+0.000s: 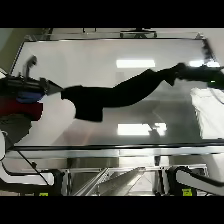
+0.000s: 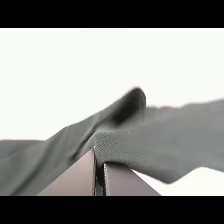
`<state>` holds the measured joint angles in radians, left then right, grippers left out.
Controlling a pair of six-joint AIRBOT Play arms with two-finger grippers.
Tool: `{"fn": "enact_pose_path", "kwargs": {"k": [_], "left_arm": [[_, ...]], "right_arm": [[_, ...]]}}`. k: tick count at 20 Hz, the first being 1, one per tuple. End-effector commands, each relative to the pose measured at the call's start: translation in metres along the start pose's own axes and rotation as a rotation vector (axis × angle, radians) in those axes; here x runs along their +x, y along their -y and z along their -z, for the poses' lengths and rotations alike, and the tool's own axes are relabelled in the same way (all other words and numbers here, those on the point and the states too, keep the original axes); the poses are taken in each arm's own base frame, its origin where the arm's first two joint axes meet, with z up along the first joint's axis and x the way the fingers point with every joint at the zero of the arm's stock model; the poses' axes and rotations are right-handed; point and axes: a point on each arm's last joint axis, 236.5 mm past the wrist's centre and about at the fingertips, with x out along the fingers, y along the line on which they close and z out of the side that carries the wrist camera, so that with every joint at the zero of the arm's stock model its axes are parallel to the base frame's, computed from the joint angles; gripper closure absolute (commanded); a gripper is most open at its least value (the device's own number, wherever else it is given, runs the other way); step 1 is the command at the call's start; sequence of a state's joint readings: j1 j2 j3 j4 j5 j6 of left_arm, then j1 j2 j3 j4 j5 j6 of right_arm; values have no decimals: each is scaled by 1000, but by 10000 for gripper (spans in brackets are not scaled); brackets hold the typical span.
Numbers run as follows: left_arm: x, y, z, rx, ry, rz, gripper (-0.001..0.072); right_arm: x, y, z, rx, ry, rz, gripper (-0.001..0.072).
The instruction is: Fold the shirts.
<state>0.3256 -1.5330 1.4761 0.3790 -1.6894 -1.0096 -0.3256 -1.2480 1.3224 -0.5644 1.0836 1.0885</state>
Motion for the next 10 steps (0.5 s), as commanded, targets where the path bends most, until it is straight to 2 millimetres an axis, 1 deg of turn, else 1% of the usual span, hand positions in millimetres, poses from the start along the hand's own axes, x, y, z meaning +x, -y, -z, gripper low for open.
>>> {"fn": "enact_pose_path", "kwargs": {"k": [1, 2, 3, 4, 5, 6, 7, 8, 9, 10], "left_arm": [[-63, 133, -42, 239, 255, 269, 686], [-80, 158, -47, 283, 325, 299, 686], [-91, 175, -48, 316, 370, 313, 686], [-99, 186, -47, 338, 393, 301, 686], [-104, 193, -43, 353, 405, 282, 686], [-110, 200, -39, 348, 414, 270, 686], [-115, 204, -38, 354, 428, 255, 686], [-119, 203, -37, 359, 444, 222, 686], [-124, 197, -40, 337, 471, 190, 686], [-127, 188, -44, 282, 508, 175, 686]], "right_arm": [[-113, -56, -58, -153, 279, 59, 692], [-140, -71, -66, -195, 344, 83, 692], [-162, -87, -71, -229, 399, 97, 692], [-182, -103, -75, -263, 461, 110, 692], [-198, -115, -77, -306, 511, 132, 692], [-214, -126, -79, -337, 561, 154, 692], [-225, -133, -81, -366, 599, 180, 691], [-231, -130, -82, -382, 613, 215, 692], [-227, -122, -80, -348, 590, 222, 692], [-214, -112, -72, -288, 529, 199, 692]]}}
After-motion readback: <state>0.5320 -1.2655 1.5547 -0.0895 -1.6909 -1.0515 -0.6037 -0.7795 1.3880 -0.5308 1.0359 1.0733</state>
